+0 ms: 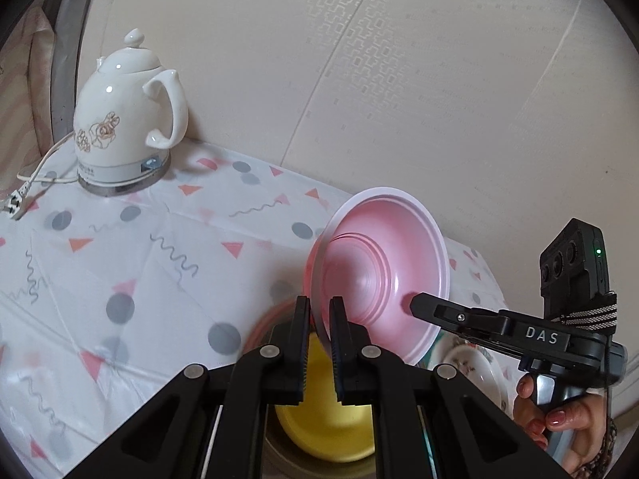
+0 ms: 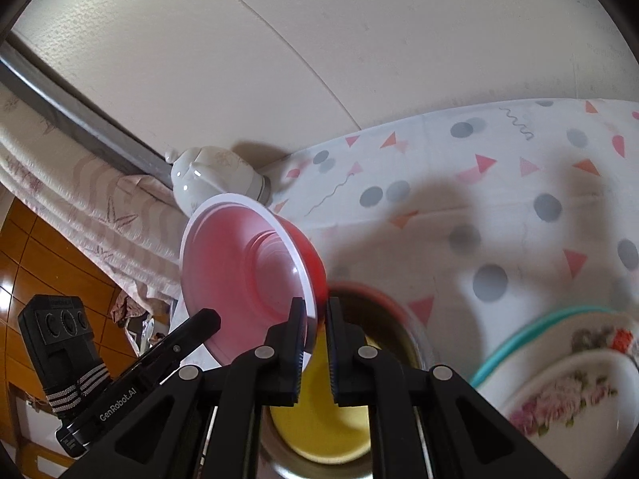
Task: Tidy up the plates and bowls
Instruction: 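Carry the red-and-pink bowl with both grippers and lower it into the yellow bowl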
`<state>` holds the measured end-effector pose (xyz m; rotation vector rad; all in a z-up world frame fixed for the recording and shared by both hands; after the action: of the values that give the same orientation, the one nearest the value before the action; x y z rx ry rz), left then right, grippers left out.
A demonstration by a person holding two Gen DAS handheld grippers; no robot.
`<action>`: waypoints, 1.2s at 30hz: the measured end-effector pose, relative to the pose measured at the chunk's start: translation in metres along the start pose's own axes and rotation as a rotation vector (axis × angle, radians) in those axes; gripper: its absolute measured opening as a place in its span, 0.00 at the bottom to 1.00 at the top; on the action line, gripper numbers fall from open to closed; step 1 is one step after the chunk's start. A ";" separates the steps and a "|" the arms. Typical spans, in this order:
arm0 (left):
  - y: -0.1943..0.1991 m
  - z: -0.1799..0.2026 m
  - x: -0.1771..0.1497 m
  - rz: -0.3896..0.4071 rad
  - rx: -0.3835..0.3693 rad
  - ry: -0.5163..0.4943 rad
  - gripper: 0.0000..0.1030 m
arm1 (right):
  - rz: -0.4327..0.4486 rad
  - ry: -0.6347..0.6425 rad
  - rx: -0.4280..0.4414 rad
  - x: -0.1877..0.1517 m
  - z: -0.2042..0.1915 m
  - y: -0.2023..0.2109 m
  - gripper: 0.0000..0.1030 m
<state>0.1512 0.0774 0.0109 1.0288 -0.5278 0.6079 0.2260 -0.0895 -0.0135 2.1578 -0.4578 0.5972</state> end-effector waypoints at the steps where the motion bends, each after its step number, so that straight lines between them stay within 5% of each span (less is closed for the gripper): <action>1: 0.001 0.000 -0.004 -0.003 -0.001 0.002 0.09 | 0.001 0.002 0.003 -0.003 -0.001 0.002 0.11; 14: 0.000 0.000 -0.041 -0.063 -0.033 0.033 0.09 | -0.052 -0.039 0.011 -0.039 0.018 0.007 0.12; 36: -0.004 -0.008 -0.070 -0.103 0.014 0.022 0.09 | -0.134 -0.092 0.000 -0.066 0.031 -0.003 0.13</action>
<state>0.1051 0.0682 -0.0413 1.0547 -0.4495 0.5315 0.1806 -0.1047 -0.0690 2.2027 -0.3586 0.4257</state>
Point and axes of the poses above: each gripper's, at about its wrist camera, not at the fingertips, and y roughly against the way its jaws point, z to its right, x to its top, the point moved 7 cm from there along -y, roughly the way its jaws point
